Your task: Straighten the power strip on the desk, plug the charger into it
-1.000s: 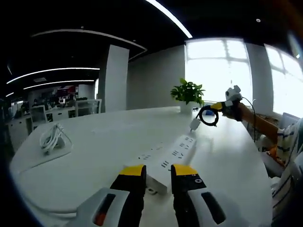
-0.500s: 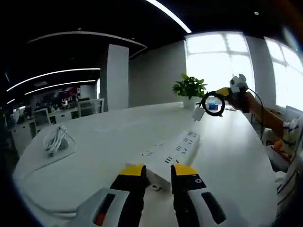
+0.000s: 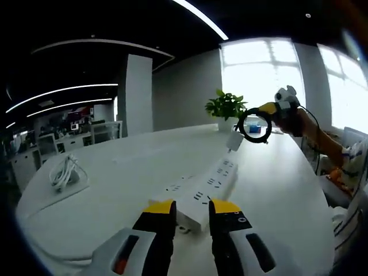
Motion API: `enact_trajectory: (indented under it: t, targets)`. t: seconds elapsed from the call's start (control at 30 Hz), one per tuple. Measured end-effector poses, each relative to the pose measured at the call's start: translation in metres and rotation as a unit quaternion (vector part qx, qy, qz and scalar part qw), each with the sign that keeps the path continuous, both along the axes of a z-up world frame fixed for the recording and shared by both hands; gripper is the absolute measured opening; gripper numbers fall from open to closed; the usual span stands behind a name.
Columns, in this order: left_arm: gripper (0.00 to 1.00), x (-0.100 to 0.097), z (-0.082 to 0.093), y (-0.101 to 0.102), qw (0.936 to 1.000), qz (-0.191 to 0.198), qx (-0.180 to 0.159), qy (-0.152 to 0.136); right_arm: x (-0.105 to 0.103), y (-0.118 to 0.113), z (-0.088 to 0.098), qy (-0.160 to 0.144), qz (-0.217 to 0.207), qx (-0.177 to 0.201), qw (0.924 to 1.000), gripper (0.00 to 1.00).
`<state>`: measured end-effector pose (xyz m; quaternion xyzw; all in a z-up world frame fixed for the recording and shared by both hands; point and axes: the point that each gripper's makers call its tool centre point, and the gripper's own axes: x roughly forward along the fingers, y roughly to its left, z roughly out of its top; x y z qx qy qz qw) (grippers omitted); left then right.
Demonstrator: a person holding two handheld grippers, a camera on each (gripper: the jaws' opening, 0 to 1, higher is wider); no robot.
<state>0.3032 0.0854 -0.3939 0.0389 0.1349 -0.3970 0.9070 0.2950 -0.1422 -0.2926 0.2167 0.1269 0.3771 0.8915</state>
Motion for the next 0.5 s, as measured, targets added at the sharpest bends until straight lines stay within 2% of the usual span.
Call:
enact_trajectory:
  t: [0.23,0.5]
  targets:
    - [0.23,-0.001,0.001,0.000,1.0000,-0.001,0.001,-0.002,-0.007,0.020,0.005,0.004,0.027,0.017,0.9995,0.05]
    - [0.23,-0.002,0.002,0.000,1.0000,-0.003,0.000,-0.004,-0.012,0.030,0.006,0.015,0.047,0.034,0.9982,0.05]
